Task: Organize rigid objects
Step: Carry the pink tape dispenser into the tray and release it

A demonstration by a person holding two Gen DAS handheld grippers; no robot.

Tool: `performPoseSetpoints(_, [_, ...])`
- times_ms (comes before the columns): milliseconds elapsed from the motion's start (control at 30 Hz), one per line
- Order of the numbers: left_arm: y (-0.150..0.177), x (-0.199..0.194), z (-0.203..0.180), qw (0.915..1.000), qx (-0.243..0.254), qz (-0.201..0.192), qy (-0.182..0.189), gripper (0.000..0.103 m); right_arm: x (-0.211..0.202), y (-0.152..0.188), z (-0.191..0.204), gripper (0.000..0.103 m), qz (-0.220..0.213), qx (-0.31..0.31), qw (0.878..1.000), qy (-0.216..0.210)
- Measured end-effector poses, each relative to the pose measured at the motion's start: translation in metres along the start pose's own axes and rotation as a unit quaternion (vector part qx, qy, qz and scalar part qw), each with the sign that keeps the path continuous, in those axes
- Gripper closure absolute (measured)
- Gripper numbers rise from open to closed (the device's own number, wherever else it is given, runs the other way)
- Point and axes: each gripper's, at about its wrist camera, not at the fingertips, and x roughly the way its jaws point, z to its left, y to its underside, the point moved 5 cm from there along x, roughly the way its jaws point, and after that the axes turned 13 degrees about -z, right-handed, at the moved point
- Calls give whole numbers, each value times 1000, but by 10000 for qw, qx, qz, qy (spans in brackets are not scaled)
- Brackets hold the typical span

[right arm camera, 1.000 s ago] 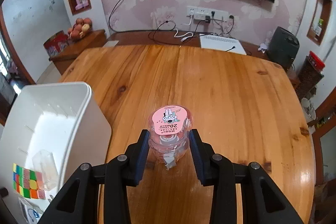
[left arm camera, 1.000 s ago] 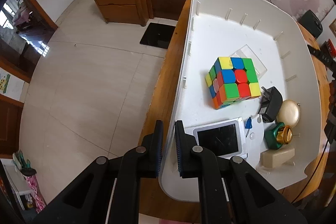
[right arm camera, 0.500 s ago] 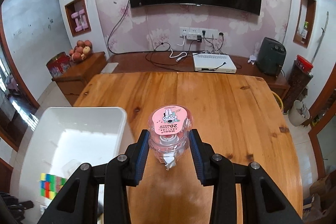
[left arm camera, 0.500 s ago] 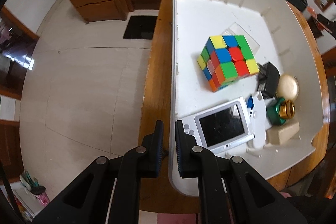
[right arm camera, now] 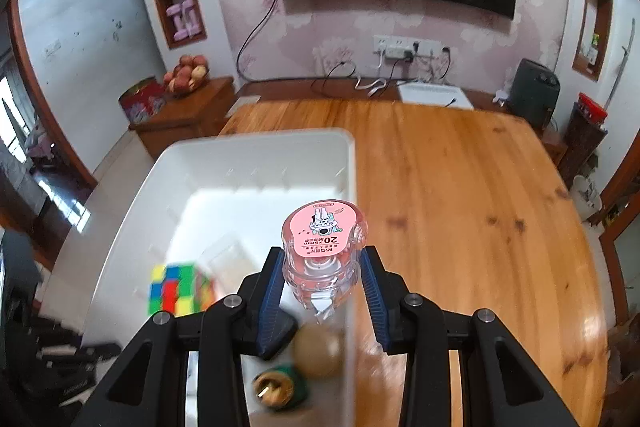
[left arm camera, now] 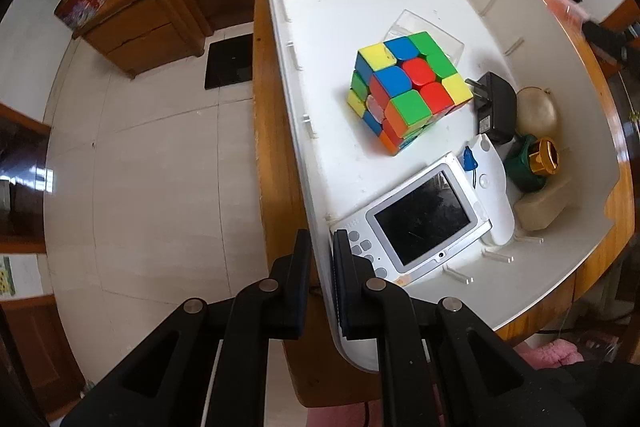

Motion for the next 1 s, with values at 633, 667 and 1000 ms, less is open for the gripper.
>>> performPoseSetpoints(633, [6,-18,-5,9997,-3,-2,-233,90,-32,56,34,36,736,-229,9962,-399])
performPoseSetpoints(667, [7,-21,-6,9995,-38,5,-317,90,-35,54,35,36,722,-233,9961,-456])
performPoseSetpoints(1000, [12,-73,-38,9914,-854,-423,-894,43,-87,48,2,23,815,-639,9900,-960])
